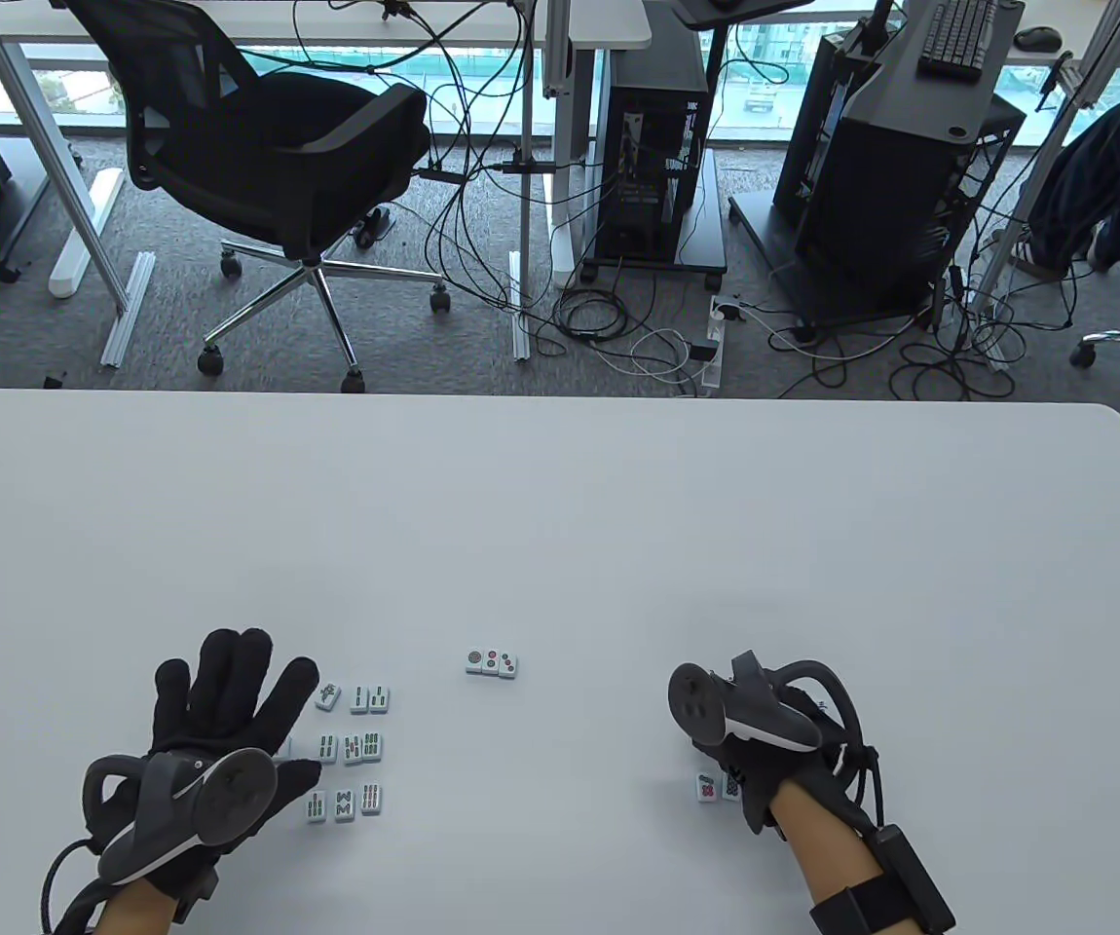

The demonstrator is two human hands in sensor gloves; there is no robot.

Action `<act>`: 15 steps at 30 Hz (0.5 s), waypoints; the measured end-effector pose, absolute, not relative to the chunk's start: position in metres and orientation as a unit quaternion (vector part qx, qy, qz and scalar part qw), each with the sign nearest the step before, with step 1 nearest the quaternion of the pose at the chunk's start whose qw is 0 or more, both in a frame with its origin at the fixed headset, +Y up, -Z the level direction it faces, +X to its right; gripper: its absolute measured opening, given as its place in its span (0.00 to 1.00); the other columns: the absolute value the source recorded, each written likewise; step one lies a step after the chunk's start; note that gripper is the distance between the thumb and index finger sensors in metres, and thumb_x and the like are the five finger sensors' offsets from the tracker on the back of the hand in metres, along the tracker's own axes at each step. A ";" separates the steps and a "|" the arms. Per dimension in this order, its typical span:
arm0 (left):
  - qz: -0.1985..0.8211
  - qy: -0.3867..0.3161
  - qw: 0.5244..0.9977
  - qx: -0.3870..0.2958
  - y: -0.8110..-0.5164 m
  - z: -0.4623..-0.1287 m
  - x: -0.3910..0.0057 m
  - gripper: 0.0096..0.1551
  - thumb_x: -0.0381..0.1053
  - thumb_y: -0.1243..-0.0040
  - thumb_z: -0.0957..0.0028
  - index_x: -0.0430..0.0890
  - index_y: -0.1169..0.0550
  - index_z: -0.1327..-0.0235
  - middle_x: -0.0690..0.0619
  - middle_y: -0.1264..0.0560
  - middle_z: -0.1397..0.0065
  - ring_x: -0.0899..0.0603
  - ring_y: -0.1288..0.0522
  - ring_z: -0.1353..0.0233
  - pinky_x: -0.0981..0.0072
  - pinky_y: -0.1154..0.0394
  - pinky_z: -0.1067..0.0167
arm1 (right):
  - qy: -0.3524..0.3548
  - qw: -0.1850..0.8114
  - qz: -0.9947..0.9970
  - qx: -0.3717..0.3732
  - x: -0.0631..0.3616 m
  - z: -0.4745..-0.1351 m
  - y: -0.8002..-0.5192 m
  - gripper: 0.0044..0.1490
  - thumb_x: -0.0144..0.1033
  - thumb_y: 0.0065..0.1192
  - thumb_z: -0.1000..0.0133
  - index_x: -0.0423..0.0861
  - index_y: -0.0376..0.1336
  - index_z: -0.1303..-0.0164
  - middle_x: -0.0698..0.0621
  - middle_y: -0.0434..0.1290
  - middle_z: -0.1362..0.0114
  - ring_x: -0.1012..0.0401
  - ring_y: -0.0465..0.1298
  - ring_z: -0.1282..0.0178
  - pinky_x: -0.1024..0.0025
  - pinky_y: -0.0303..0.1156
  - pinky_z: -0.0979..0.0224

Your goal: Mahjong suit sorting

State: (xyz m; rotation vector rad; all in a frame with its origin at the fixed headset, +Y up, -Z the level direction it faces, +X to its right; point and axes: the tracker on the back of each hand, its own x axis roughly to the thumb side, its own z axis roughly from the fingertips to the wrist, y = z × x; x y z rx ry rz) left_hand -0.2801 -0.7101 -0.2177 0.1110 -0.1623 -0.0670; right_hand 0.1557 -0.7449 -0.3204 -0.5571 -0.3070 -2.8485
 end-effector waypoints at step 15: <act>-0.035 -0.084 0.994 0.055 -0.712 -0.218 -0.279 0.54 0.79 0.52 0.62 0.69 0.57 0.24 0.60 0.73 0.18 0.45 0.72 0.13 0.39 0.68 0.21 | -0.120 0.146 -0.964 -0.188 0.137 -0.324 -0.760 0.35 0.42 0.70 0.49 0.40 0.66 0.33 0.51 0.81 0.61 0.65 0.76 0.79 0.76 0.75 0.76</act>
